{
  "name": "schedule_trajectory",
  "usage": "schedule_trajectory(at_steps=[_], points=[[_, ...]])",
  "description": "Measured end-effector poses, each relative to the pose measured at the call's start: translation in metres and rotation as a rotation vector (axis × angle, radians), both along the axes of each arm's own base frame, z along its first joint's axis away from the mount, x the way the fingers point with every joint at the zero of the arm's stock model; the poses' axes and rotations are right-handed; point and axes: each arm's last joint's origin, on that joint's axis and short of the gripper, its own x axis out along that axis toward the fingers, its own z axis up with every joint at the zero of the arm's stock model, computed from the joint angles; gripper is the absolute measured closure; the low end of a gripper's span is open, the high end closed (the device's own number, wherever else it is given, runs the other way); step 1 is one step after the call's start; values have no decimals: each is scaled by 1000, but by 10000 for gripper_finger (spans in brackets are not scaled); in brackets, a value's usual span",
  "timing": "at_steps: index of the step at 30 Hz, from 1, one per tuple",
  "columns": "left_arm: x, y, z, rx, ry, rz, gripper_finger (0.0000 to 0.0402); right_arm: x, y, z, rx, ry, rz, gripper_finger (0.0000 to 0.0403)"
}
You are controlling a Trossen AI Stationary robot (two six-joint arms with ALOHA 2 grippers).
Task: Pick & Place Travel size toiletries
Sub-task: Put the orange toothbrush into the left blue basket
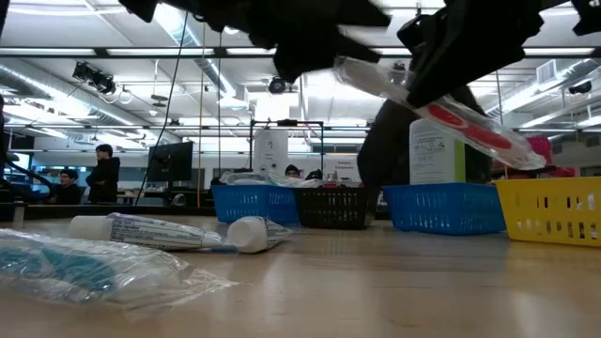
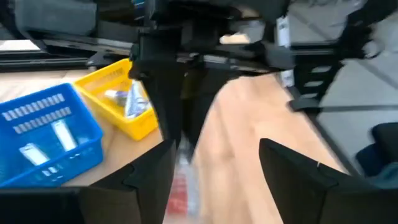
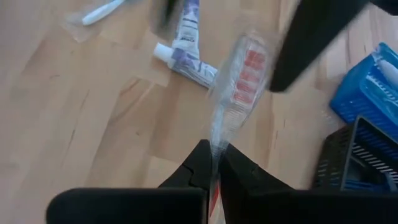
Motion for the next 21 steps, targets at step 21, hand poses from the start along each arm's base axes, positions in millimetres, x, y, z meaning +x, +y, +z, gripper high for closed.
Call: schedule_trajectory(at_steps=[21], points=[[-1,2,-7,25,102,37,228,5,-3,3,6,-41,-7,386]])
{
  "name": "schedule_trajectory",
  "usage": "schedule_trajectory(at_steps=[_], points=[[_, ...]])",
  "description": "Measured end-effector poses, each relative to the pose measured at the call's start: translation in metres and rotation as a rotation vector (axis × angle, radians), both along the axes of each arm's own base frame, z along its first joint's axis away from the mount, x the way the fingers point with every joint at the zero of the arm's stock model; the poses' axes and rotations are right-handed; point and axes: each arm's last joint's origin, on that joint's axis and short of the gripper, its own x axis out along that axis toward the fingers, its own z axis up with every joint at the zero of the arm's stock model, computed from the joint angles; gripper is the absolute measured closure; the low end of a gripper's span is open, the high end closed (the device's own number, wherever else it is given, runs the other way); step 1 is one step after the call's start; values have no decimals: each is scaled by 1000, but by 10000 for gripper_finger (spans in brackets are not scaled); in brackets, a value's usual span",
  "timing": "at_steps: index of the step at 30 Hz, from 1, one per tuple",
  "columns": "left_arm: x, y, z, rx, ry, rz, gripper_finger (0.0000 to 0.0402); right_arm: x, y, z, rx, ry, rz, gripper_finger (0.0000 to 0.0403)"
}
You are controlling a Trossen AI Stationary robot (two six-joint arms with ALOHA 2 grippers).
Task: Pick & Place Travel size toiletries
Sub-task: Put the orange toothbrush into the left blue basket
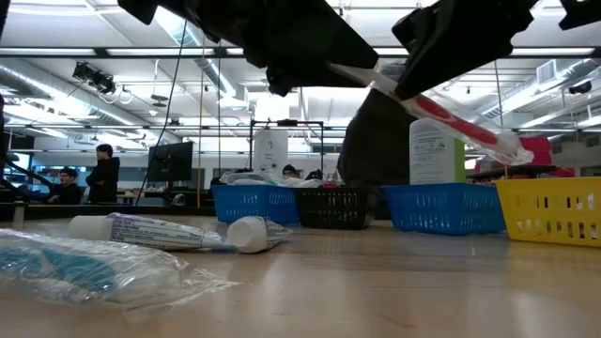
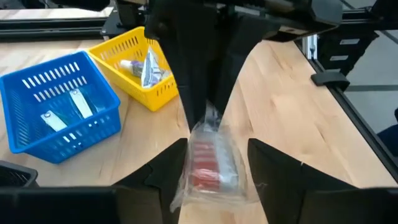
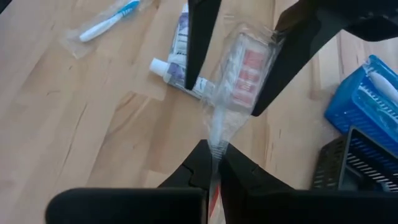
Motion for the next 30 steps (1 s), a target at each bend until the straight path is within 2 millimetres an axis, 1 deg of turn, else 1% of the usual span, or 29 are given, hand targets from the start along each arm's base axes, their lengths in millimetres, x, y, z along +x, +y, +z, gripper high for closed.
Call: schedule_trajectory(at_steps=[7,13,17,20,23,26,30], points=[[0,1,0,5,1,7,267,1,-3,0,0,1,-10,381],[0,1,0,-4,3,13,304,2,-3,0,0,1,-11,346],[0,1,0,-35,6,25,310,2,-3,0,0,1,-12,327],[0,1,-1,-36,6,33,302,1,-4,1,1,-2,-15,315],[-1,1,-2,-21,19,51,295,-2,-6,9,39,-12,-52,303],[-2,3,-3,-9,32,64,300,-10,-10,21,77,-16,-91,289],[-5,6,5,34,28,107,311,-26,-18,37,113,-2,-143,272]])
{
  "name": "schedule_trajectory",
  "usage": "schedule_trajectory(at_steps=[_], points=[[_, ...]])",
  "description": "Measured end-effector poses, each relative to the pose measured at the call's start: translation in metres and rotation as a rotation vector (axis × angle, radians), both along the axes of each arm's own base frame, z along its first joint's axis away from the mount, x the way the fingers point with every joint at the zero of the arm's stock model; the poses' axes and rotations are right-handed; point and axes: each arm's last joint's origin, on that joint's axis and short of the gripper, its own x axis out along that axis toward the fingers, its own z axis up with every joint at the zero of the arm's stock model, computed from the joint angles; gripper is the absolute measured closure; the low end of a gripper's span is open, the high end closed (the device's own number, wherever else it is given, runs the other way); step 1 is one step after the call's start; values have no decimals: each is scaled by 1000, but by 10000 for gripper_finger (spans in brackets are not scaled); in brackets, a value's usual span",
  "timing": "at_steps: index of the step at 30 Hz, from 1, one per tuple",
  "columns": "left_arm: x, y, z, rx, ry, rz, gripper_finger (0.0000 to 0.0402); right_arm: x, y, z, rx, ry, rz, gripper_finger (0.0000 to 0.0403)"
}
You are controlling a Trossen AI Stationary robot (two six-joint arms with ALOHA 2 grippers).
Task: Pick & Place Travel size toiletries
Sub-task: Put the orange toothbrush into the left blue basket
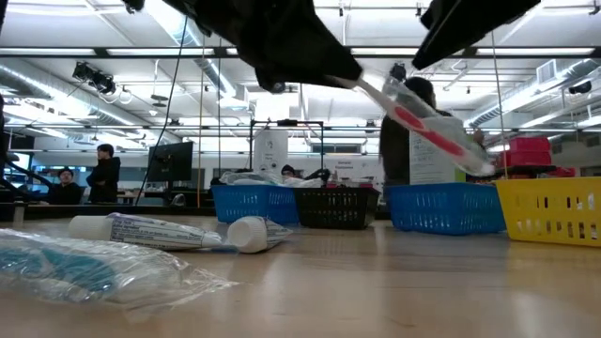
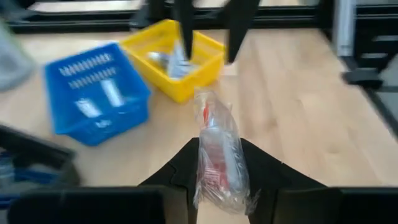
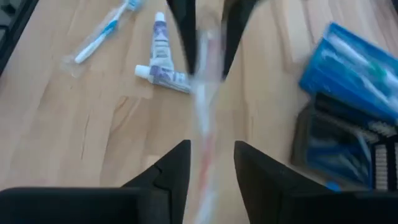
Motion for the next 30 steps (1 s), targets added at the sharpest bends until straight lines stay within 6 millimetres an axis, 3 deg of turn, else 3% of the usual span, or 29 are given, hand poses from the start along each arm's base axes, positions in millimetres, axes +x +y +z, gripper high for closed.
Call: schedule_trajectory(at_steps=[9,12,16,22,30], points=[[-31,34,54,146,14,462,295,-19,-8,16,92,9,-98,259],[-45,51,61,161,32,618,300,-19,-8,16,93,11,-97,262],[-54,72,53,128,118,740,306,-19,-8,15,92,13,-97,262],[-50,100,27,110,218,902,300,-18,-8,16,96,7,-96,263],[-41,118,8,-3,330,895,304,-18,-8,16,97,7,-96,263]])
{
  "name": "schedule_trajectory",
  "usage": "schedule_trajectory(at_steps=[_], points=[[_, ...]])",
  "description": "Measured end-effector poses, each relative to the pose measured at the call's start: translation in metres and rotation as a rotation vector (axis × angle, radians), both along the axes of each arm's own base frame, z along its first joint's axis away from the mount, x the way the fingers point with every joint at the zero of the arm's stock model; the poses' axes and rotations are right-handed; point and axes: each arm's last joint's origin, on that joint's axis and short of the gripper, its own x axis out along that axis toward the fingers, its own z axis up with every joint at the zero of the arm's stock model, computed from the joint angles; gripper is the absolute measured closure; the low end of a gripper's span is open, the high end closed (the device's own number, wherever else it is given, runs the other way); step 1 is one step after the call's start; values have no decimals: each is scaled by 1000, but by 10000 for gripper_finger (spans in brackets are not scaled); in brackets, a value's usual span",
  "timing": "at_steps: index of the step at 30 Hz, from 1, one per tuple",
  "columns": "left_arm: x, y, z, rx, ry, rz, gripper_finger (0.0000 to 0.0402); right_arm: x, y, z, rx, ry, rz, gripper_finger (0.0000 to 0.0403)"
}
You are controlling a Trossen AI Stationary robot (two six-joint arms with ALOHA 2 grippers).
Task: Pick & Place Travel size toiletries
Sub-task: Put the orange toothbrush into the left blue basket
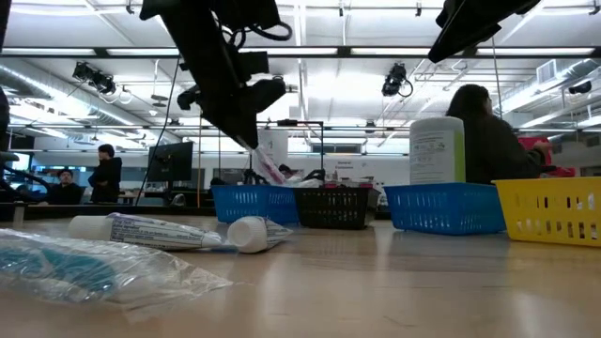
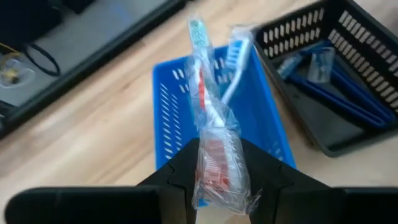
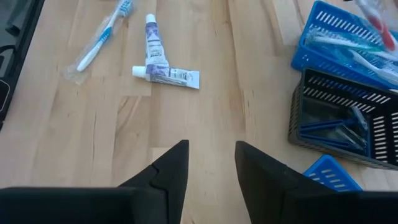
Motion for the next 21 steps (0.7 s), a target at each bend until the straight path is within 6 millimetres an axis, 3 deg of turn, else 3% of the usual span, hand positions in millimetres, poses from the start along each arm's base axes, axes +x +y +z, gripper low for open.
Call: schedule_trajectory(at_steps=[11,16,21], points=[[-6,-1,-1,-112,39,-9,301,0,0,0,2,1,2,269],[-9,1,-2,-89,70,8,298,0,0,0,2,1,2,269],[-3,-3,3,15,-12,21,293,0,0,0,7,1,-4,272]])
